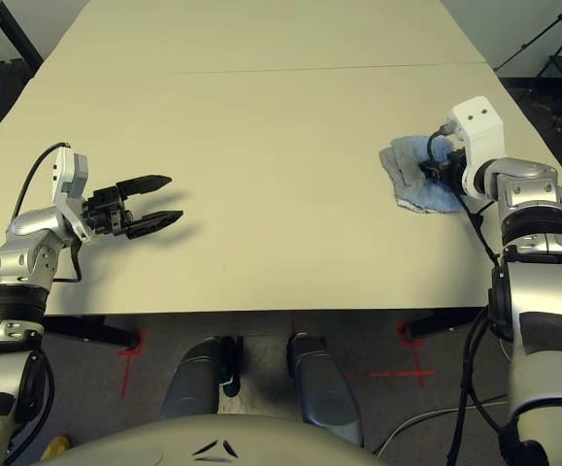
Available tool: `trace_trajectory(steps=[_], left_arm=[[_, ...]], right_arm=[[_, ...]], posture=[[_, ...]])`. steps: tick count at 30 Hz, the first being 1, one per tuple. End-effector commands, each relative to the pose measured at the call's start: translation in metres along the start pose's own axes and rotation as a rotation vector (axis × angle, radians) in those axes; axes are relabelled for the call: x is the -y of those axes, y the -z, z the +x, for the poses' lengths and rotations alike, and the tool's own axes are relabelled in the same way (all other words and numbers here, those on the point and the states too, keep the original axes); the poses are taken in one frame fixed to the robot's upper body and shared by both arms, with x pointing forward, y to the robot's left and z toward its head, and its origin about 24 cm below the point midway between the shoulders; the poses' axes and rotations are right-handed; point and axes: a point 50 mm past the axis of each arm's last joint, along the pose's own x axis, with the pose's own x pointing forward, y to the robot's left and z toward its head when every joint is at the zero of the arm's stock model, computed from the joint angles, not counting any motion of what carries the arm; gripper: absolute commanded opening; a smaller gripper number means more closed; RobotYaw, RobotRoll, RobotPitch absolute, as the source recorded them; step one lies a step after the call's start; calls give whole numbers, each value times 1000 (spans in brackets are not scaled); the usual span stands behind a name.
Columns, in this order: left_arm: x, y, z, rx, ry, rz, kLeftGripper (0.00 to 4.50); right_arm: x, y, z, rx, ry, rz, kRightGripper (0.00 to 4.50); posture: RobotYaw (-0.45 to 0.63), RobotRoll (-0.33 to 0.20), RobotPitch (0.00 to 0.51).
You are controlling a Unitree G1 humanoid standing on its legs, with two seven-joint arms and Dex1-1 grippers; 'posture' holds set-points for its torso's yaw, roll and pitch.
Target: Wipe the water off the table with a rag.
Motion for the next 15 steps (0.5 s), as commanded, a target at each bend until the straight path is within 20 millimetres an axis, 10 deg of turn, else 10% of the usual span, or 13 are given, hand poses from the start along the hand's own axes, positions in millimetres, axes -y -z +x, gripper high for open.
trace_trajectory(steps=[1, 15], left_arm=[[1, -3, -6, 46, -58, -17, 4500], [-28, -7, -30, 196, -765, 100, 4500]], right_arm=[[15, -19, -15, 139, 35, 43, 4468], [14, -5, -30, 520, 105, 110, 4468]], posture=[[-195, 0, 143], [-153, 0, 171]])
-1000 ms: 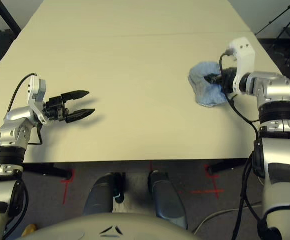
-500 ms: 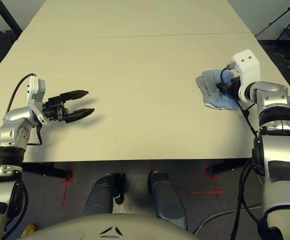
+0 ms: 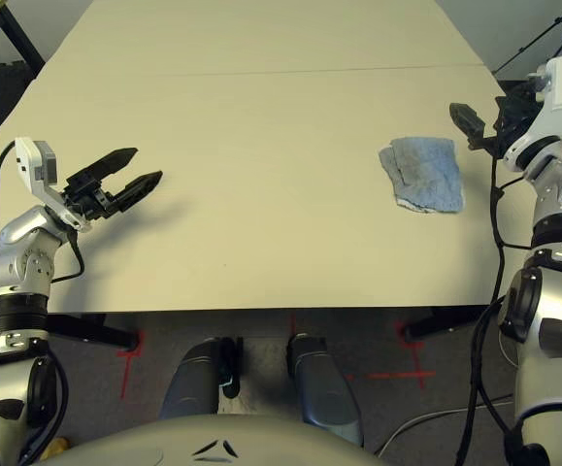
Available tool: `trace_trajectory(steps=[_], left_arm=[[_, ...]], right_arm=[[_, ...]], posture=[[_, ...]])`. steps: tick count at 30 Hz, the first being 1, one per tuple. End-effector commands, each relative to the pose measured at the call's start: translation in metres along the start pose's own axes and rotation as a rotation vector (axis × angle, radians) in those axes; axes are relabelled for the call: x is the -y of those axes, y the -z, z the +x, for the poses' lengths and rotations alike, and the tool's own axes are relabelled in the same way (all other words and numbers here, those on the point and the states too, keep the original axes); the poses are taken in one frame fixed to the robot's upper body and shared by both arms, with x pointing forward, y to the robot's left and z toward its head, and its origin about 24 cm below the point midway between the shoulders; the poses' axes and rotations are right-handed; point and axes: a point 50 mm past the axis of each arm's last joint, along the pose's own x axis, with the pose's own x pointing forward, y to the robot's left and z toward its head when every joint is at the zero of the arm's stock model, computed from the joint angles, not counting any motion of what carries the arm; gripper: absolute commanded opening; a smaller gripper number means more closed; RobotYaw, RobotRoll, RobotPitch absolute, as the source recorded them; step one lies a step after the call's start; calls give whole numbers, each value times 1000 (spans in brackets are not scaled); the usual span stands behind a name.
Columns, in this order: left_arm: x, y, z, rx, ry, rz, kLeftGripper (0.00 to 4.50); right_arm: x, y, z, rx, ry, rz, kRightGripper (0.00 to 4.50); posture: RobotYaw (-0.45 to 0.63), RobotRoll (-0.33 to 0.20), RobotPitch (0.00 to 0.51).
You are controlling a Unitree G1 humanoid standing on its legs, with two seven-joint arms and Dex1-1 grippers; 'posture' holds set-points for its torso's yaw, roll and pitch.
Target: Wipe the water off the table with a rag.
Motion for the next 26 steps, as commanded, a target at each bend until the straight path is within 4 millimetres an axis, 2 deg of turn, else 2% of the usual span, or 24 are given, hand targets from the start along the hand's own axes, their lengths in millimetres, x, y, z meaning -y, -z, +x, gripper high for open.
trace_trajectory(steps=[1, 7, 13, 26], left_arm=[[-16, 5, -9, -15, -217, 103, 4500], [-38, 4, -18, -8, -440, 170, 4500], [-48, 2, -19, 2, -550, 205, 4500], [-52, 5, -15, -6, -563, 211, 4500]], right_arm=[[1, 6, -10, 87, 41, 0, 4468], [3, 19, -22, 149, 130, 7, 4468], [10, 25, -31, 180, 223, 16, 4468], [13, 32, -40, 170, 252, 12, 4468]], posture=[[-147, 0, 172], [-129, 0, 169], [-123, 0, 169], [-138, 0, 169]])
